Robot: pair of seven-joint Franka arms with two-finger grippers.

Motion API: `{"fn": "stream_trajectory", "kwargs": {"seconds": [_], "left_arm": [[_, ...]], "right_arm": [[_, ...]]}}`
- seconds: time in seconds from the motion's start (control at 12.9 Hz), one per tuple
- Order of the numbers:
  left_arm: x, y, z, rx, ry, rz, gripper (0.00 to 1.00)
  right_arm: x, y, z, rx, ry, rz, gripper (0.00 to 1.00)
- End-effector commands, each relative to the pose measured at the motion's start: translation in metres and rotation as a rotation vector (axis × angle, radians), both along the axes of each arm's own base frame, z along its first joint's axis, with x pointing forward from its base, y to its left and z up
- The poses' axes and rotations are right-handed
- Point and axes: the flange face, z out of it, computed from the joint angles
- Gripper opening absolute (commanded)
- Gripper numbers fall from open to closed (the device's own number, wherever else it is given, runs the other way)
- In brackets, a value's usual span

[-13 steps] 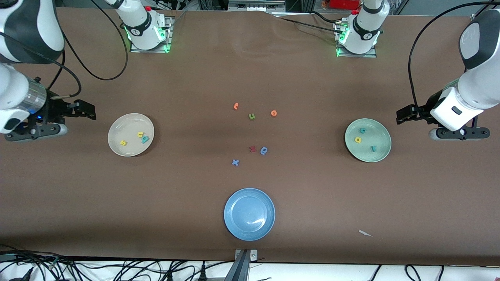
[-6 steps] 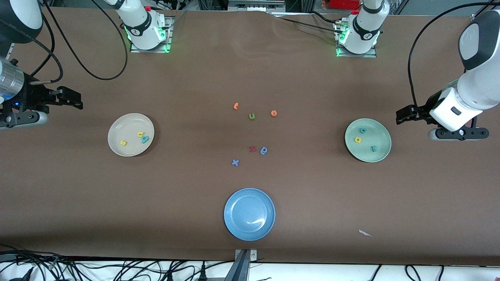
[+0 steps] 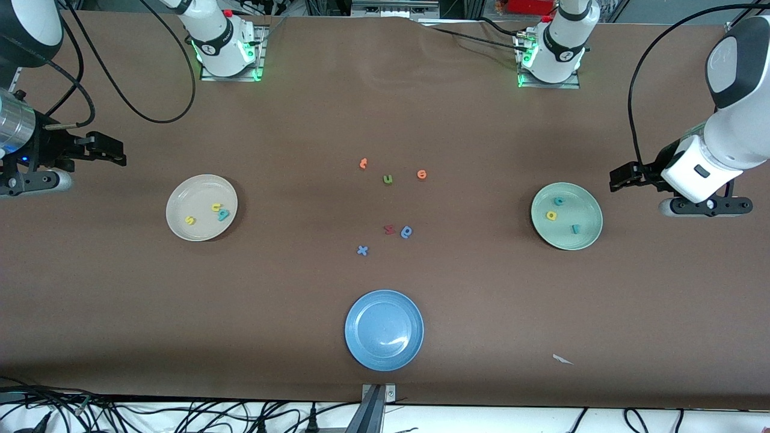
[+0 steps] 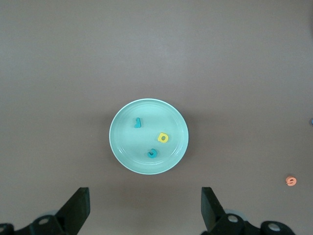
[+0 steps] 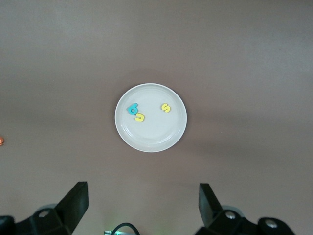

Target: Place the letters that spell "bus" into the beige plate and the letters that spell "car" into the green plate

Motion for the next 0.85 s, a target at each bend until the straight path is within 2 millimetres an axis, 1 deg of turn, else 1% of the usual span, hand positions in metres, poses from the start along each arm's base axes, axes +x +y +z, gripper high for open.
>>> {"fn": "stream_trajectory", "kwargs": {"seconds": [0.0, 0.15, 0.77], "left_arm": [[-0.0004, 0.0000, 0.0005, -0.020, -0.005, -0.013, 1.00], [-0.0004, 0.0000, 0.0005, -0.020, -0.005, -0.013, 1.00], [-0.0010, 0.0000, 0.0011, -0.020, -0.004, -0.013, 1.00]], "right_arm": [[-0.0020, 0.0022, 0.0121, 0.002, -0.020, -0.007, 1.00], [-0.0004, 0.0028, 0.0166, -0.001, -0.035, -0.002, 1.00], [-0.0002, 0.0028, 0.0169, -0.008, -0.034, -0.001, 1.00]]}}
